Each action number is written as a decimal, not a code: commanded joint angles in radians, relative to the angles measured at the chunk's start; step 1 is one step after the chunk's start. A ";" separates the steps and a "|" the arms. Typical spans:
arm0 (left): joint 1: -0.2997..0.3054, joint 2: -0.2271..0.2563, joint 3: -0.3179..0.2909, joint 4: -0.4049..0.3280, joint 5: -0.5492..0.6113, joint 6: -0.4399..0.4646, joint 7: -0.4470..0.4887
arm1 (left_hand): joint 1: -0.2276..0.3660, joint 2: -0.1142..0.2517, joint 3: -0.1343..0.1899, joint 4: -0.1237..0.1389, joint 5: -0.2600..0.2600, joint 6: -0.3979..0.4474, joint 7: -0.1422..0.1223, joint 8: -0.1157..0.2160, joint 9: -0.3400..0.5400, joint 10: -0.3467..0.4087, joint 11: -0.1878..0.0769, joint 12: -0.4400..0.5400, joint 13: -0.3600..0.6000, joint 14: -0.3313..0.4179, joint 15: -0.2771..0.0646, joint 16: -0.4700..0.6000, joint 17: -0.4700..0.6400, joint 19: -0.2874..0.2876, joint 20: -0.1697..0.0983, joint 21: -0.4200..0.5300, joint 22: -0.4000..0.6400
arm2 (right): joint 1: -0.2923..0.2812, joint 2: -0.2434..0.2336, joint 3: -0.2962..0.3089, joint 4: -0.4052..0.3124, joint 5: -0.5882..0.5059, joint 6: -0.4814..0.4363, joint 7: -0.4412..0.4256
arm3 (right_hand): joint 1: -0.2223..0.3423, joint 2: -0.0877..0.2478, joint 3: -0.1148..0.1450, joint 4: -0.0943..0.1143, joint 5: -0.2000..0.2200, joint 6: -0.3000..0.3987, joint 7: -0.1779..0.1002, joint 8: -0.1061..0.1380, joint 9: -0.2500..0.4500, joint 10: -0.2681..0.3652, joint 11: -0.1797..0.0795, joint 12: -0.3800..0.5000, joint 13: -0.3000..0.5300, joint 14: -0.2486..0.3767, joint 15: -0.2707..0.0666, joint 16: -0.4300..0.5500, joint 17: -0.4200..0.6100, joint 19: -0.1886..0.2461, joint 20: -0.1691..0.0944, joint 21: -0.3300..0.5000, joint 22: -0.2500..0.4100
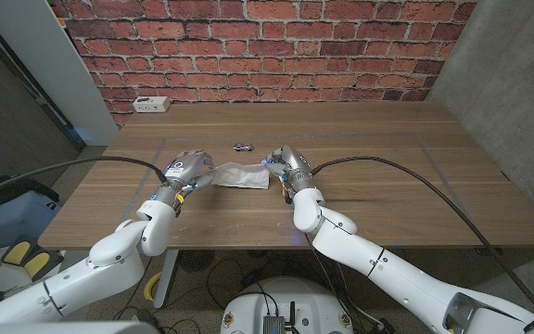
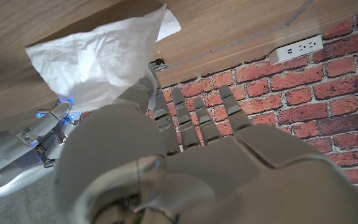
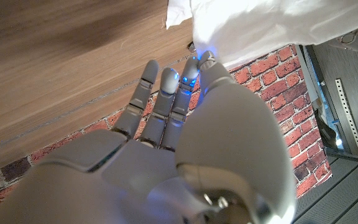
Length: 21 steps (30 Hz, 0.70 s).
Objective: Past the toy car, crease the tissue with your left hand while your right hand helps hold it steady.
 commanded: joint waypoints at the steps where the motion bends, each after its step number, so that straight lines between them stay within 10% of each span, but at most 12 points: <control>1: -0.067 -0.018 0.048 0.032 0.037 0.012 -0.020 | -0.001 0.000 -0.002 -0.004 -0.003 0.000 -0.003 -0.003 -0.001 0.007 -0.005 -0.004 0.000 0.001 -0.006 0.006 0.002 -0.002 -0.004 0.007 0.004 | 0.022 -0.010 0.003 0.016 0.011 0.015 0.020 | -0.017 -0.003 0.004 0.007 -0.003 0.047 0.037 -0.006 -0.002 -0.011 -0.012 -0.002 -0.004 -0.005 -0.116 0.006 -0.003 -0.006 -0.001 0.011 -0.002; 21: -0.089 -0.036 -0.013 0.138 -0.199 -0.154 -0.014 | 0.005 0.007 0.003 -0.019 -0.004 0.001 0.035 -0.020 -0.018 0.040 0.004 -0.001 -0.002 0.034 -0.006 0.015 -0.001 0.023 -0.013 0.023 0.003 | 0.039 -0.013 -0.009 0.015 0.004 0.003 0.040 | -0.046 0.010 -0.004 0.017 -0.009 -0.017 -0.012 -0.040 -0.008 -0.092 -0.045 -0.038 -0.040 -0.046 -0.116 -0.005 -0.073 -0.035 -0.002 0.040 -0.012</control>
